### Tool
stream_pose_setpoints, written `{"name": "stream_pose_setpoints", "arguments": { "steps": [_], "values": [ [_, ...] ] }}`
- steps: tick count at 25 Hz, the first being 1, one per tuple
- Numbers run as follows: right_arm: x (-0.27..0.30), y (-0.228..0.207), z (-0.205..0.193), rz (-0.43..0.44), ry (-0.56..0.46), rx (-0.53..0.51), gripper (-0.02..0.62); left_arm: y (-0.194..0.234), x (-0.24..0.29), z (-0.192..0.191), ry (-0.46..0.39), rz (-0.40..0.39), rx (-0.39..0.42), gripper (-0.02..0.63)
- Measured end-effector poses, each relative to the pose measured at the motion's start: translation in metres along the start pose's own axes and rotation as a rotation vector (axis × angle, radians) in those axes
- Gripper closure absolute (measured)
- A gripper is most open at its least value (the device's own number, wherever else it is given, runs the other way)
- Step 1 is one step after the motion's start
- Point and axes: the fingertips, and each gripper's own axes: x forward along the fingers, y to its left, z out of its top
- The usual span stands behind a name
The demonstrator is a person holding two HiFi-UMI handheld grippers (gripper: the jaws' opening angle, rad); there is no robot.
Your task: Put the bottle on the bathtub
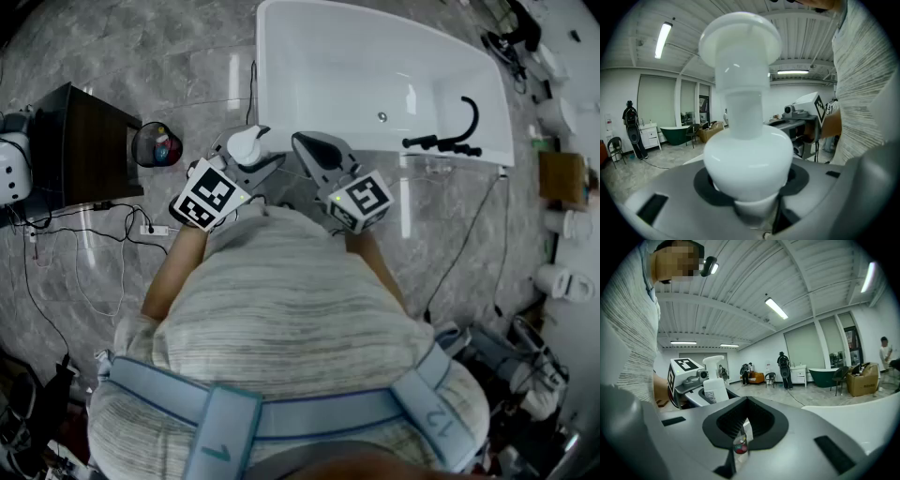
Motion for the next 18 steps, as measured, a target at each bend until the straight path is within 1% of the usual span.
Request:
{"name": "stream_pose_setpoints", "arguments": {
  "steps": [3,9,12,14,18],
  "values": [
    [-0.006,-0.006,-0.003,-0.019,0.000,0.025,0.594,-0.002,0.005,0.003,0.000,-0.001,0.004,0.382],
    [-0.019,-0.015,-0.001,-0.011,-0.005,0.022,0.594,-0.007,0.018,0.010,0.008,0.000,0.004,0.382],
    [-0.025,-0.020,0.001,-0.001,-0.006,0.003,0.594,-0.009,0.025,0.014,0.012,0.005,0.001,0.381],
    [-0.030,-0.023,0.003,0.010,-0.003,-0.006,0.594,-0.011,0.029,0.018,0.014,0.016,-0.002,0.382],
    [-0.042,-0.030,0.006,0.038,-0.005,0.007,0.594,-0.010,0.034,0.028,0.010,0.054,-0.017,0.382]
  ]
}}
